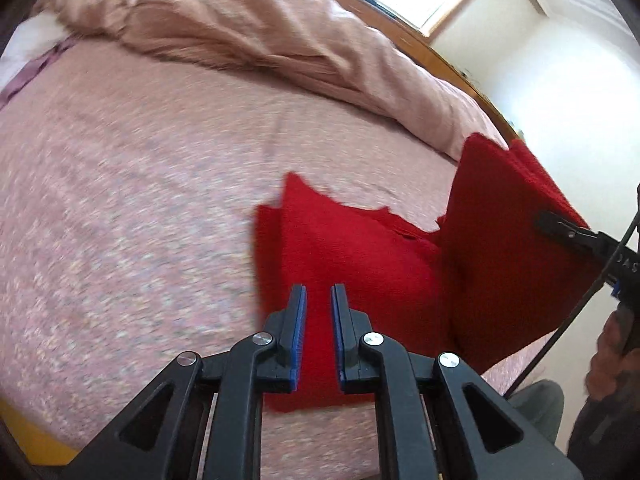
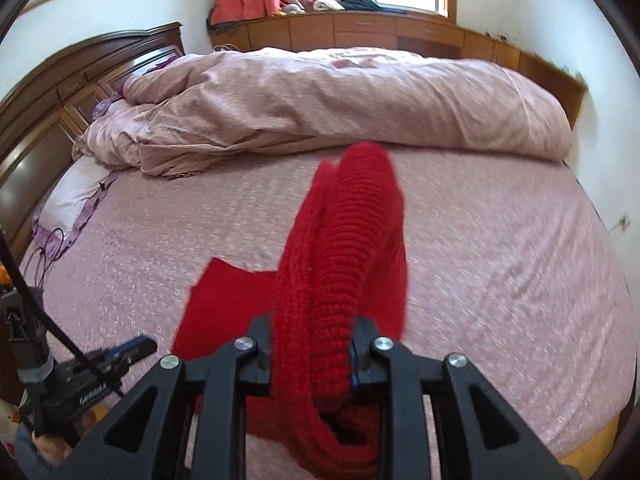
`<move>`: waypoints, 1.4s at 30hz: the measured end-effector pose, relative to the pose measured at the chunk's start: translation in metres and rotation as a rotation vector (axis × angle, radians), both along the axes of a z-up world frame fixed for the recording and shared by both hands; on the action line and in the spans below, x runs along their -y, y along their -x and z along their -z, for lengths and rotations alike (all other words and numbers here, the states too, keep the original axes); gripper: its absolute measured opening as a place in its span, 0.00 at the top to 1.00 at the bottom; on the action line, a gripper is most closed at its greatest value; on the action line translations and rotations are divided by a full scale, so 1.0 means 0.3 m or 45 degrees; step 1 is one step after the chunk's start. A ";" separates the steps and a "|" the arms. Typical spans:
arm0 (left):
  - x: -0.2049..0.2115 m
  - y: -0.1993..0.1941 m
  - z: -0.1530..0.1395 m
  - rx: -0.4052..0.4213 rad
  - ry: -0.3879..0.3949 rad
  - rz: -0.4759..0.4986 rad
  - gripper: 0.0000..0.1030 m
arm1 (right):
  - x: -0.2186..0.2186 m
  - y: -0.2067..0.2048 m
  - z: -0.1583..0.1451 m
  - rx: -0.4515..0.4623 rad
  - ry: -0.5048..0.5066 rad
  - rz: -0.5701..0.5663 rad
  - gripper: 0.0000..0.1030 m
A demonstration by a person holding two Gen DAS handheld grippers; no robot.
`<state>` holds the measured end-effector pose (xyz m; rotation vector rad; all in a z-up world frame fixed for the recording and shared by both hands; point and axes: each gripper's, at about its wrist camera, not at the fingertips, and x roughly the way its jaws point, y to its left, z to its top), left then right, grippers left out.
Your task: Fold small clothes
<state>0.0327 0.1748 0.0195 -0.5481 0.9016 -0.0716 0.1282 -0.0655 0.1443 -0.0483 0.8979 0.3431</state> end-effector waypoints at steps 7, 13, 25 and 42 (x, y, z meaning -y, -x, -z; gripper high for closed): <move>-0.094 0.032 0.123 -0.117 0.008 -0.101 0.95 | -0.439 0.077 0.241 0.098 0.256 -0.041 0.77; -0.125 0.053 0.174 -0.172 0.004 -0.121 0.95 | -0.539 0.188 0.405 0.127 0.254 -0.188 0.77; -0.144 0.126 0.099 -0.063 0.070 -0.134 0.80 | -0.214 0.146 0.275 -0.122 -0.680 -0.274 0.30; -0.045 0.081 0.073 0.016 0.609 0.072 0.38 | 0.456 0.250 0.449 0.034 -0.502 0.089 0.30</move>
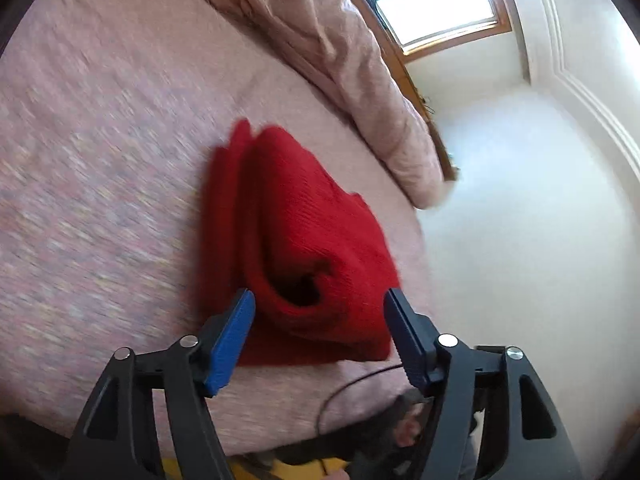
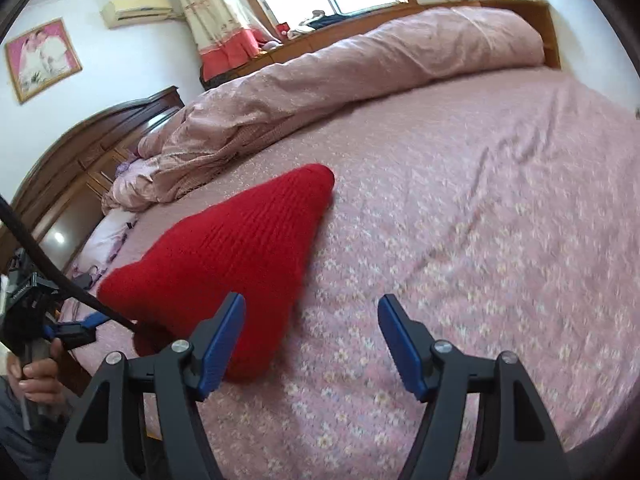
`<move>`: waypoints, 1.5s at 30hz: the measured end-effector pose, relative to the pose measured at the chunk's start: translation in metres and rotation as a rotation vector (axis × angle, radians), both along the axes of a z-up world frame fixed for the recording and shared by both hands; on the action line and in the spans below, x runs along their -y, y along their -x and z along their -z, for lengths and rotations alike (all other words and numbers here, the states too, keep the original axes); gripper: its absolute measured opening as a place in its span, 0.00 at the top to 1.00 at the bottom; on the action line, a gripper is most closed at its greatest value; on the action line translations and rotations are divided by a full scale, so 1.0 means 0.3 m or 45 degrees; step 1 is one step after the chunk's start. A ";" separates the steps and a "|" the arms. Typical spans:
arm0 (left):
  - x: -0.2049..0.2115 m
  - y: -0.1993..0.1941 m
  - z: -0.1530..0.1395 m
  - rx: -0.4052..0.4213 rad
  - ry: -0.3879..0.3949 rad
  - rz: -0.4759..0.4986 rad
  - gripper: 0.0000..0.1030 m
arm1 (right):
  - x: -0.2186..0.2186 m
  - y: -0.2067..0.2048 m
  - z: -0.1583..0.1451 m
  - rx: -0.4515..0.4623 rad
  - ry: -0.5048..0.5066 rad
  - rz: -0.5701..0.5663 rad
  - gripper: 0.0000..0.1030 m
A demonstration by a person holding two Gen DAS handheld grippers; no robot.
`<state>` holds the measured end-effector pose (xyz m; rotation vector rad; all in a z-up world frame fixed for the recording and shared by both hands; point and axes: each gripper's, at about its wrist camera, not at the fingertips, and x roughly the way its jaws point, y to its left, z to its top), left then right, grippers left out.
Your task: Fold small clothes
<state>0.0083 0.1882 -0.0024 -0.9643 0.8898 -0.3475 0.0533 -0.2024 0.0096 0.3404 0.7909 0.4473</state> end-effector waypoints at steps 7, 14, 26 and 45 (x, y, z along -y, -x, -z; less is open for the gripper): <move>0.092 -0.093 0.025 -0.085 -0.078 0.009 0.37 | -0.105 0.084 -0.034 0.222 0.212 -0.139 0.27; 0.103 -0.134 0.022 -0.065 -0.091 -0.064 0.69 | -0.275 0.157 0.069 0.265 0.471 -0.230 0.27; 0.134 -0.141 -0.134 0.221 -0.060 -0.038 0.82 | -0.398 0.063 0.116 0.373 0.546 -0.004 0.23; 0.191 -0.091 0.045 -0.015 -0.430 -0.062 0.82 | -0.130 0.099 0.188 0.038 0.446 0.090 0.16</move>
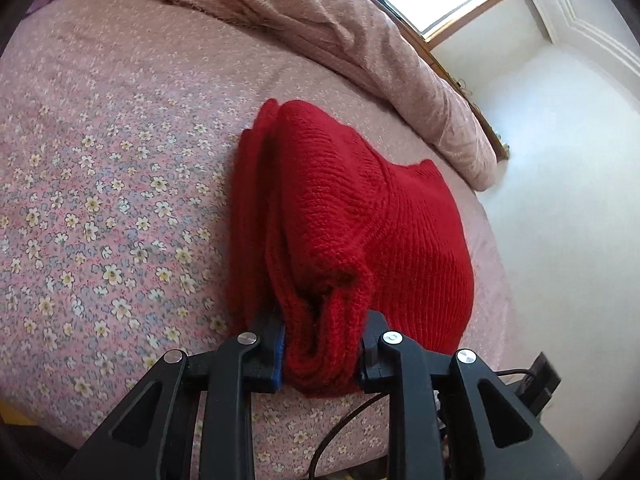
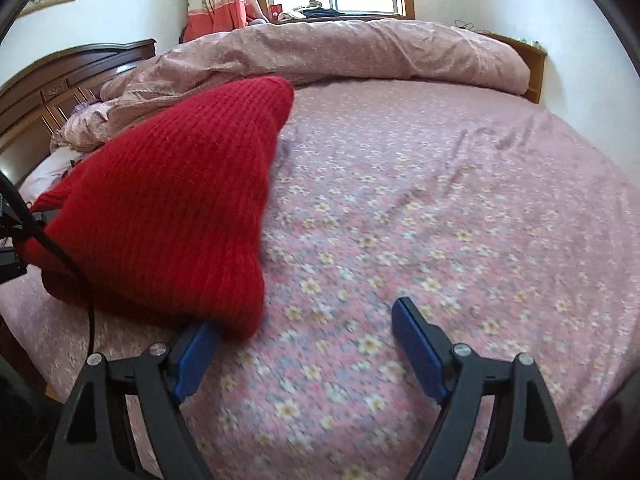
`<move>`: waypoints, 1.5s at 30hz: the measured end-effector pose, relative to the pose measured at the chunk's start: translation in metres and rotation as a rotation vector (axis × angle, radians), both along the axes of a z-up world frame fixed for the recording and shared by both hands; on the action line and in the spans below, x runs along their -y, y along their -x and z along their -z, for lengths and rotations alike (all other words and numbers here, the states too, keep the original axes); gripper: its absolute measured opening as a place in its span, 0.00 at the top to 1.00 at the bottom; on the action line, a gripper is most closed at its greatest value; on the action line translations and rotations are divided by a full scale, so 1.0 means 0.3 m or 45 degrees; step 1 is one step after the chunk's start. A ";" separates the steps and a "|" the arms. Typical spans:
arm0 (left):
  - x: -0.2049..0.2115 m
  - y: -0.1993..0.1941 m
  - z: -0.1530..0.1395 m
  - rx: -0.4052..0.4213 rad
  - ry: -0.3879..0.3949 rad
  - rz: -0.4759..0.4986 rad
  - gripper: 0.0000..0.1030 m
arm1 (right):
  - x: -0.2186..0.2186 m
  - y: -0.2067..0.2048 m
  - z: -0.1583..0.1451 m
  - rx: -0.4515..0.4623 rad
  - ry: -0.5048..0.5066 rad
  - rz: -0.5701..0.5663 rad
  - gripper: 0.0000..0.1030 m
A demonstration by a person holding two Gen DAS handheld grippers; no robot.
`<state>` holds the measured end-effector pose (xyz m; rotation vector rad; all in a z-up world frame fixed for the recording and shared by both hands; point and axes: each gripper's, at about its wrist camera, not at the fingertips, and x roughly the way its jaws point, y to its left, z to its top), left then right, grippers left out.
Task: Fold small clothes
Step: 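Press and square the folded red bundle with the left gripper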
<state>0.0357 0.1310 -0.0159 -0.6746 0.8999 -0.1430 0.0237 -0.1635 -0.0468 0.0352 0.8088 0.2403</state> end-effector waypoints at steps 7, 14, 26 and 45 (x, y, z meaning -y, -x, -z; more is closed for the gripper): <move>0.026 0.005 -0.016 -0.007 -0.013 -0.011 0.77 | 0.144 0.004 -0.013 -0.034 0.090 0.294 0.28; -0.001 0.067 -0.108 0.094 0.007 -0.050 0.75 | 0.211 -0.050 -0.131 0.082 -0.294 0.184 0.29; -0.022 -0.021 -0.214 0.278 -0.185 -0.099 0.75 | -0.026 -0.193 -0.290 0.133 -0.587 -0.458 0.75; 0.146 -0.139 -0.099 0.142 -0.319 0.071 0.75 | -0.186 -0.242 -0.102 -0.012 -0.361 -0.554 0.83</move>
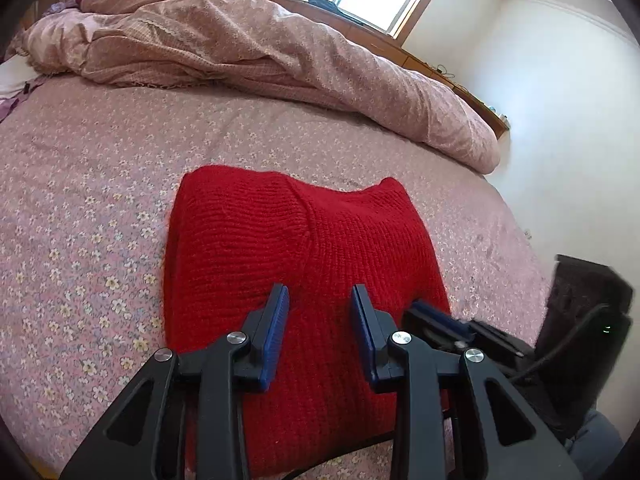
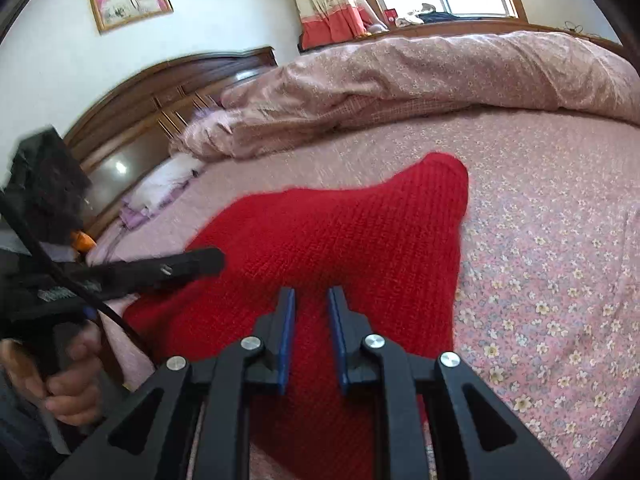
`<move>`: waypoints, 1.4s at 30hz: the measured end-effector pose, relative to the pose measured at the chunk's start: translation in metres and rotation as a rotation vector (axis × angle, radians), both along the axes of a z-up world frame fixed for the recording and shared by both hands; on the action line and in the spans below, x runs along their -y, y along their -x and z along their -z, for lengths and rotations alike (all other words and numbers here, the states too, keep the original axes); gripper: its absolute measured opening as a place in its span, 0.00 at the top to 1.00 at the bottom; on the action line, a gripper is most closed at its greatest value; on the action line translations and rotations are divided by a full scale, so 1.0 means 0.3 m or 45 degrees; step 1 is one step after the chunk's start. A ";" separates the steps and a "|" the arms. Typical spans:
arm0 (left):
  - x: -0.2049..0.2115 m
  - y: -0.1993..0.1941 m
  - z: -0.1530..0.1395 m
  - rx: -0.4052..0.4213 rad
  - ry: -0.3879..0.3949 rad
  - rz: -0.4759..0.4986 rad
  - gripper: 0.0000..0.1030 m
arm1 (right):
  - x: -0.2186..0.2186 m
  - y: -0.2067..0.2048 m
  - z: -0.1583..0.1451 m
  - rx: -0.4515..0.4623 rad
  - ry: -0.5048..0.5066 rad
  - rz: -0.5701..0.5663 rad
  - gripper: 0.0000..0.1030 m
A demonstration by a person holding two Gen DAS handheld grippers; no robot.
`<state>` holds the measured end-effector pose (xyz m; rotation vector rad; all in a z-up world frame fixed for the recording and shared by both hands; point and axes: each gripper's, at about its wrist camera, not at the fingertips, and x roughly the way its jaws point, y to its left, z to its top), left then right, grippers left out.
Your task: Fold small clothes
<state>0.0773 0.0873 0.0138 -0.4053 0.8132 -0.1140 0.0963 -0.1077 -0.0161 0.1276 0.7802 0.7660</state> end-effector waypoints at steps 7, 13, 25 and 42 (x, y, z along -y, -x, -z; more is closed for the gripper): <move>0.012 0.012 0.001 -0.004 -0.037 -0.002 0.75 | -0.010 0.005 -0.018 0.006 0.051 -0.005 0.83; 0.040 0.017 -0.003 0.008 -0.109 0.004 0.75 | 0.001 0.023 -0.039 0.045 0.053 -0.002 0.84; 0.036 0.012 -0.008 -0.010 -0.163 0.008 0.75 | 0.030 0.022 -0.041 0.035 -0.047 0.013 0.81; -0.132 0.025 -0.031 -0.064 -0.087 -0.135 0.61 | 0.305 -0.081 -0.114 -0.148 -0.422 0.232 0.05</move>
